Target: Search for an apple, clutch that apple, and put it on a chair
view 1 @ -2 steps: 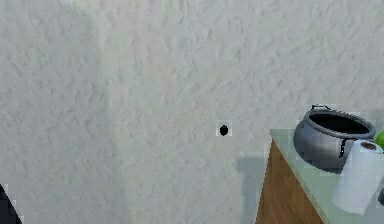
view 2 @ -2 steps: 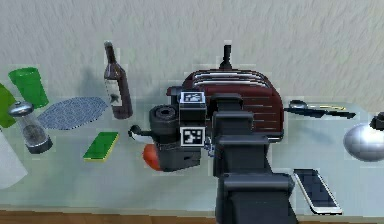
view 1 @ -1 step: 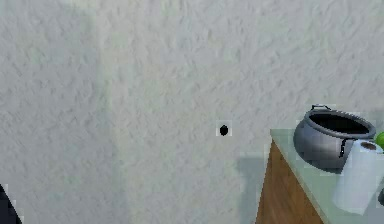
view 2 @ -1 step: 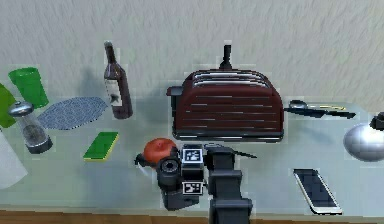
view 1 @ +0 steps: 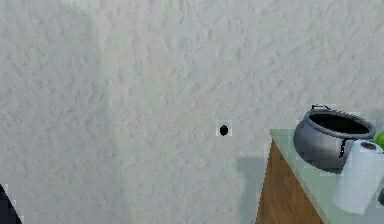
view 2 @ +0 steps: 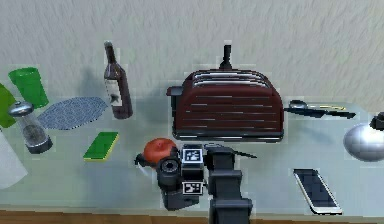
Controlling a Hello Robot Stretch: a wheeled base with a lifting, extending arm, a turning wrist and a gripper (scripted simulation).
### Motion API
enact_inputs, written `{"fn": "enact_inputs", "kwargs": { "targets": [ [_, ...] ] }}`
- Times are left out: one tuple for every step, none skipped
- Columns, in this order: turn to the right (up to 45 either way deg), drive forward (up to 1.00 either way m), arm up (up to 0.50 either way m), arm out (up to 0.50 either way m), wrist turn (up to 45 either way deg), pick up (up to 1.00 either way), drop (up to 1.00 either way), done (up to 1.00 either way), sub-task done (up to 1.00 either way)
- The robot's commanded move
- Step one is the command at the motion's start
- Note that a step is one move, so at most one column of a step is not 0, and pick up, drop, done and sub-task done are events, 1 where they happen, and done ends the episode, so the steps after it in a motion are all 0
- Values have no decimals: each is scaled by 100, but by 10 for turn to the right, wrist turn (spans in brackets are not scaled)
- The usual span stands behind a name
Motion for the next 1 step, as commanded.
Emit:
{"fn": "enact_inputs", "kwargs": {
  "targets": [
    [0,0,10,0,0,0,0,0,0]
  ]
}}
